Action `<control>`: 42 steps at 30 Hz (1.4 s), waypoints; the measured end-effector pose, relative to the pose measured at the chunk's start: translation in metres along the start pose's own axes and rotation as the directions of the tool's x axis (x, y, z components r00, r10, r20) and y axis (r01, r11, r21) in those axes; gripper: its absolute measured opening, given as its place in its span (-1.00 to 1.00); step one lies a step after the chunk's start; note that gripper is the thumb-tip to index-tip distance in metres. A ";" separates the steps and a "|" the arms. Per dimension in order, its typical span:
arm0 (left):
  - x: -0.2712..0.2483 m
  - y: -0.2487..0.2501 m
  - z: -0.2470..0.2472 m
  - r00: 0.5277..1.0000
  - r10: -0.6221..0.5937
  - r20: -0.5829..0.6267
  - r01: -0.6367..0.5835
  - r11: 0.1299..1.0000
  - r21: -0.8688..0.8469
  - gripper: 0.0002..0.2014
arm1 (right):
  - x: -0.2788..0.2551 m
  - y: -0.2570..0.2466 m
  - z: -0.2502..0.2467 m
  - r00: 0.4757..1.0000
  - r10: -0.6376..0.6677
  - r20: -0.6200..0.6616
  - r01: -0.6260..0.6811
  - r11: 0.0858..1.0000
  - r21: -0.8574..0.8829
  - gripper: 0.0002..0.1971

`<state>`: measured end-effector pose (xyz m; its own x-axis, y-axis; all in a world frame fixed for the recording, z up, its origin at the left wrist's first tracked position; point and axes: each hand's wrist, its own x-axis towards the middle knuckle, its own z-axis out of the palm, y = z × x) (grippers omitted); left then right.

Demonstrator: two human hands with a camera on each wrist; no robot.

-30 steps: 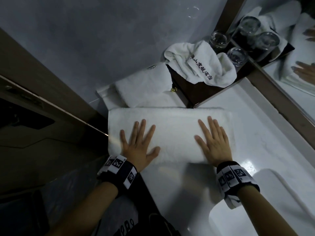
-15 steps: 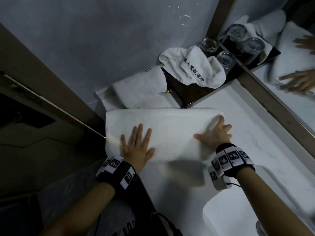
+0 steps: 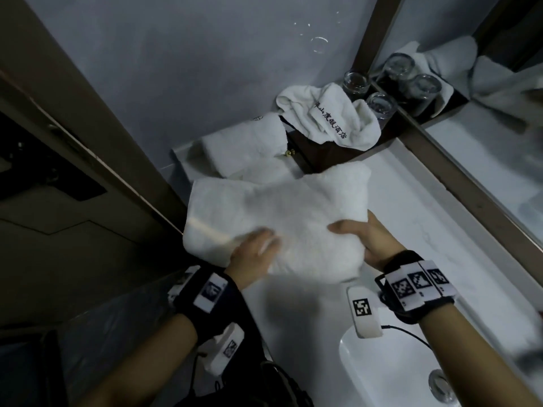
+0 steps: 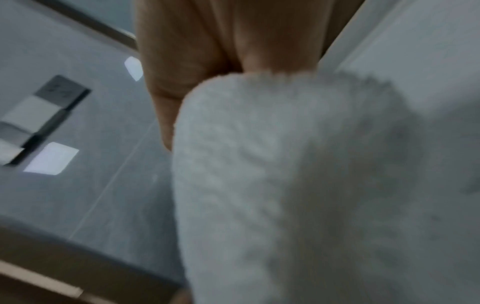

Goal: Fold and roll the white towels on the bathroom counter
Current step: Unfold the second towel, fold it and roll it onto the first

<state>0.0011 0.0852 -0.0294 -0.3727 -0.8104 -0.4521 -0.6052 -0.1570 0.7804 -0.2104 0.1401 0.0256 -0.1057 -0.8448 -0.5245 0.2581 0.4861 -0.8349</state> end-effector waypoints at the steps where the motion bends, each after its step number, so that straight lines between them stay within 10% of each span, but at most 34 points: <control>1: 0.000 0.011 -0.006 0.993 -0.108 0.045 0.117 0.939 -0.325 -0.69 | -0.006 -0.003 0.008 0.998 -0.010 0.056 0.011 1.000 -0.024 -0.46; 4: -0.002 0.018 -0.024 0.959 -0.145 0.242 0.281 0.543 -0.791 -0.48 | -0.022 -0.010 0.034 0.972 -0.015 0.234 0.070 0.971 -0.228 -0.44; 6: -0.008 0.017 -0.034 0.965 -0.122 0.231 0.261 0.465 -0.846 -0.48 | -0.031 -0.012 0.049 0.946 0.003 0.323 0.149 0.884 -0.443 -0.42; 10: -0.015 0.041 -0.049 0.974 -0.072 0.215 0.211 0.633 -0.745 -0.74 | -0.048 -0.025 0.066 0.899 -0.041 0.436 0.361 0.634 -0.684 -0.63; 14: -0.031 0.071 -0.076 0.853 0.244 0.461 0.215 0.642 -0.736 -0.77 | -0.058 -0.054 0.065 0.856 -0.232 0.462 0.513 0.488 -0.706 -0.71; 19: -0.014 0.047 -0.059 0.994 0.108 0.021 -0.066 0.742 -0.667 -0.65 | -0.049 -0.047 0.067 0.890 -0.165 0.425 0.454 0.241 -0.858 -0.63; 23: -0.020 -0.014 -0.030 0.996 0.050 0.079 -0.018 0.934 -0.357 -0.26 | -0.032 0.011 0.072 0.920 -0.015 0.392 0.392 -0.045 -0.919 -0.65; 30: -0.050 -0.066 -0.011 0.951 0.307 0.046 -0.308 0.917 0.252 -0.49 | -0.034 0.069 0.077 0.927 0.011 0.376 0.376 -0.021 -0.926 -0.53; 35: -0.053 -0.074 -0.019 0.871 0.315 0.377 -0.452 0.813 0.366 -0.36 | -0.036 0.077 0.078 0.916 0.097 0.389 0.394 -0.036 -0.919 -0.37; 39: -0.061 -0.077 -0.017 0.817 0.196 0.543 -0.440 0.821 0.365 0.03 | -0.038 0.081 0.071 0.940 0.068 0.335 0.323 0.139 -0.936 -0.50; 42: -0.064 -0.075 -0.014 0.832 0.203 0.517 -0.422 0.837 0.350 -0.08 | -0.037 0.075 0.062 0.925 0.162 0.344 0.277 0.329 -0.903 -0.58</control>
<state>0.0799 0.1413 -0.0527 -0.7964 -0.4141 -0.4409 -0.5953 0.4078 0.6923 -0.1273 0.1940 -0.0067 0.2741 -0.7793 -0.5635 -0.8111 0.1275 -0.5708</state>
